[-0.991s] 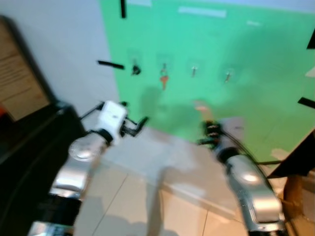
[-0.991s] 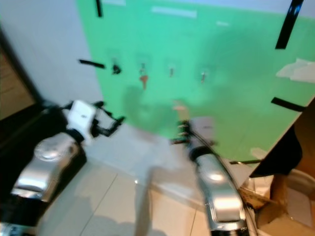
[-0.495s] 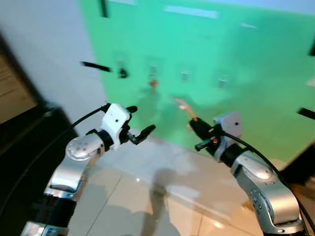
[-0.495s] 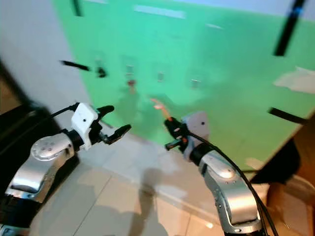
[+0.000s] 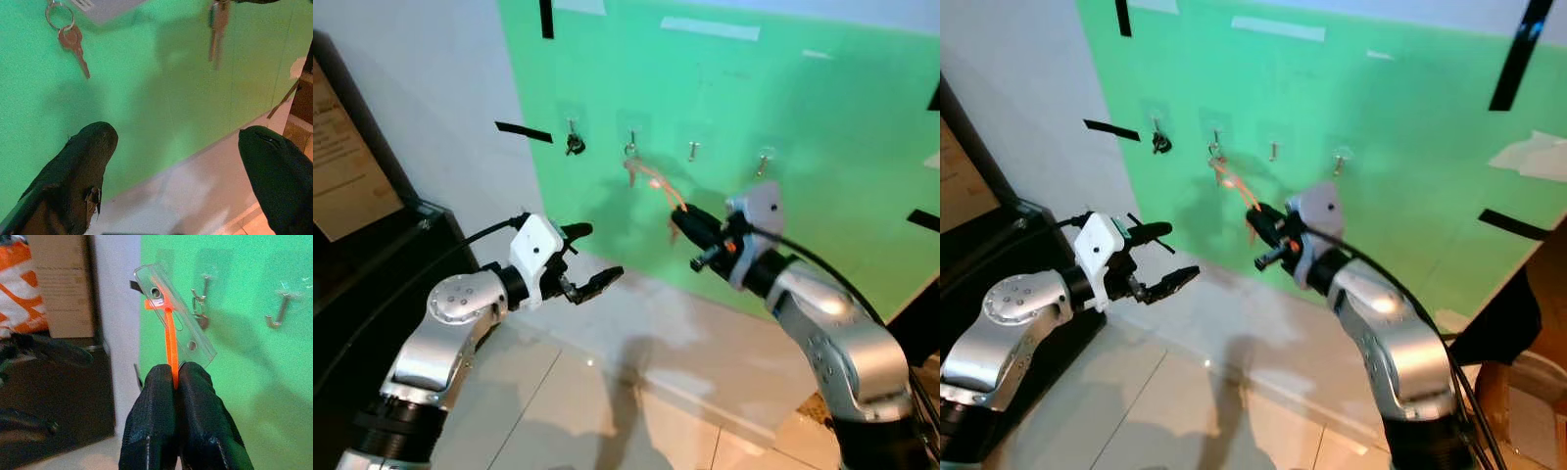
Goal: Hang keys on a hook
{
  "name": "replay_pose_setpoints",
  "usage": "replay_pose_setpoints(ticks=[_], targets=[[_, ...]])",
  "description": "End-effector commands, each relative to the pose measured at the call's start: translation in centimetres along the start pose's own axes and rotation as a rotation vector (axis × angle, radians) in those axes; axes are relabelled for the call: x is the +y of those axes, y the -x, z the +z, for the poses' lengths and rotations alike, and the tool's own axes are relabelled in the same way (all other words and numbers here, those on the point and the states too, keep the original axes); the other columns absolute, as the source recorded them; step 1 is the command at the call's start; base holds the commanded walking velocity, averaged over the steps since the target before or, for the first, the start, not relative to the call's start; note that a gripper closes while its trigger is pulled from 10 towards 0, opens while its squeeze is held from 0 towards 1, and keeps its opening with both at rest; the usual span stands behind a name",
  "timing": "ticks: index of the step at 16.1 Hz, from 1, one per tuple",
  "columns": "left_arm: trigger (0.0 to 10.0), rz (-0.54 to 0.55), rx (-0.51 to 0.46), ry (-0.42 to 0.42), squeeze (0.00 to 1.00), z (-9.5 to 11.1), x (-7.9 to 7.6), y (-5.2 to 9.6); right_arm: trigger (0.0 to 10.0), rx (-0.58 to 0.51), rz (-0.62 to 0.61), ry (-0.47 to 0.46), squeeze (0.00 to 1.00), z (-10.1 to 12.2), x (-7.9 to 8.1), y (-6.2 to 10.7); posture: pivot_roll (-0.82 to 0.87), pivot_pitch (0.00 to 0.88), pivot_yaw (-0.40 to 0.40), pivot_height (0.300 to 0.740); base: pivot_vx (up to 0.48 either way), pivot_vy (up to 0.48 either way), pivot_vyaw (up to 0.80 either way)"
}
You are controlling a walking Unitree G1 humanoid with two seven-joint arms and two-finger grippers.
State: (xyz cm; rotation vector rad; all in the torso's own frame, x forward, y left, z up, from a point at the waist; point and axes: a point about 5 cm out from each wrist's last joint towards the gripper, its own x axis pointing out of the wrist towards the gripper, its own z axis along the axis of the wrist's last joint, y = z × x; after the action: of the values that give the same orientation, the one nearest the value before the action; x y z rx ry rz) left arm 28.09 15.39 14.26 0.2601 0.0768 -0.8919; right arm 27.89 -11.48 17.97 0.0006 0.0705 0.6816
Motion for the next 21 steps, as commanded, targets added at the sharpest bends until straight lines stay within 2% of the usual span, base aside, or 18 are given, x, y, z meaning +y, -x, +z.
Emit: replay_pose_setpoints(ticks=[1,3,5,11,16,21], targets=[[10.0,-0.011,-0.002,-0.007,0.0,0.3,0.1,0.2,10.0,0.015,0.001,-0.04,0.0,0.0,-0.4,-0.1,-0.07,0.0,0.055,0.74,0.0,0.0,0.0],[10.0,-0.021,-0.003,-0.005,0.0,0.3,0.1,0.1,10.0,0.0,-0.01,-0.134,0.0,1.1,-1.2,-1.1,-0.08,0.0,0.061,0.74,0.0,0.0,0.0],[10.0,-0.028,-0.002,-0.005,0.0,0.3,0.0,0.1,10.0,0.0,0.01,-0.167,0.0,1.6,-1.6,-1.4,-0.08,0.0,0.061,0.74,0.0,0.0,0.0],[10.0,-0.033,-0.002,0.002,0.0,0.2,-0.1,0.2,10.0,0.009,0.021,-0.152,0.0,2.9,-3.2,-1.7,-0.06,0.0,0.05,0.74,0.0,0.0,0.0],[10.0,-0.041,0.0,0.003,0.0,0.2,-0.2,0.2,10.0,0.021,0.073,-0.113,0.0,3.5,-3.2,-2.2,-0.06,0.0,0.048,0.74,0.0,0.0,0.0],[10.0,-0.048,0.002,0.0,0.0,0.2,-0.5,0.2,10.0,0.021,0.039,-0.143,0.0,3.6,-3.9,-2.7,-0.05,0.0,0.04,0.74,0.0,0.0,0.0]])
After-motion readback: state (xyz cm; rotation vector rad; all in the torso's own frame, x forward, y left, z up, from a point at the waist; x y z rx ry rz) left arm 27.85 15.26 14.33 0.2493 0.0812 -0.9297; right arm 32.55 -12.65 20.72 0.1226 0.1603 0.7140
